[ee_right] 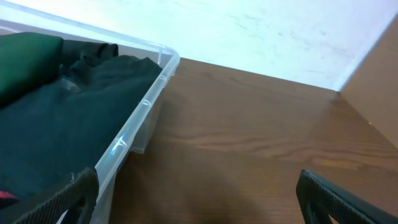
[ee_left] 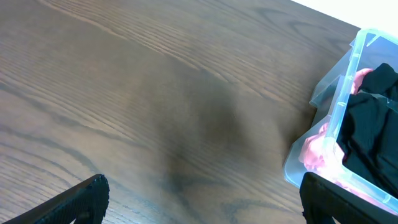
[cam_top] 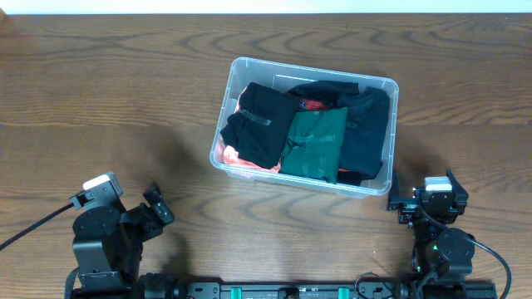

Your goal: Pack container

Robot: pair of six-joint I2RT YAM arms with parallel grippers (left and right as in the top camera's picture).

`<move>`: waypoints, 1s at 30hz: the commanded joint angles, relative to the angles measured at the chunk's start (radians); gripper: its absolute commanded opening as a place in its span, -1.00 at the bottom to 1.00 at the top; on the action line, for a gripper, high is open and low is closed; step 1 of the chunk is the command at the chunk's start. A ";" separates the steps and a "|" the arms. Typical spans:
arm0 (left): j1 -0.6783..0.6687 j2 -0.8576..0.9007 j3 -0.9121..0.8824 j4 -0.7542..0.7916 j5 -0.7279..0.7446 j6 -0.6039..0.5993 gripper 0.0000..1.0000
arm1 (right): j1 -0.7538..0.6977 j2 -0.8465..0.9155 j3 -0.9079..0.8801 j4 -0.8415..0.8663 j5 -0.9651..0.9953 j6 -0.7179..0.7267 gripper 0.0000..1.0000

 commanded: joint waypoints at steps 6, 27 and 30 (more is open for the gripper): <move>0.000 0.000 -0.002 0.001 -0.002 -0.001 0.96 | -0.006 -0.007 -0.006 0.002 -0.004 -0.017 0.98; 0.009 -0.125 -0.086 -0.018 -0.020 0.010 0.96 | -0.006 -0.007 -0.006 0.002 -0.004 -0.017 0.98; 0.009 -0.262 -0.240 0.107 -0.018 0.010 0.96 | -0.006 -0.007 -0.006 0.002 -0.004 -0.017 0.98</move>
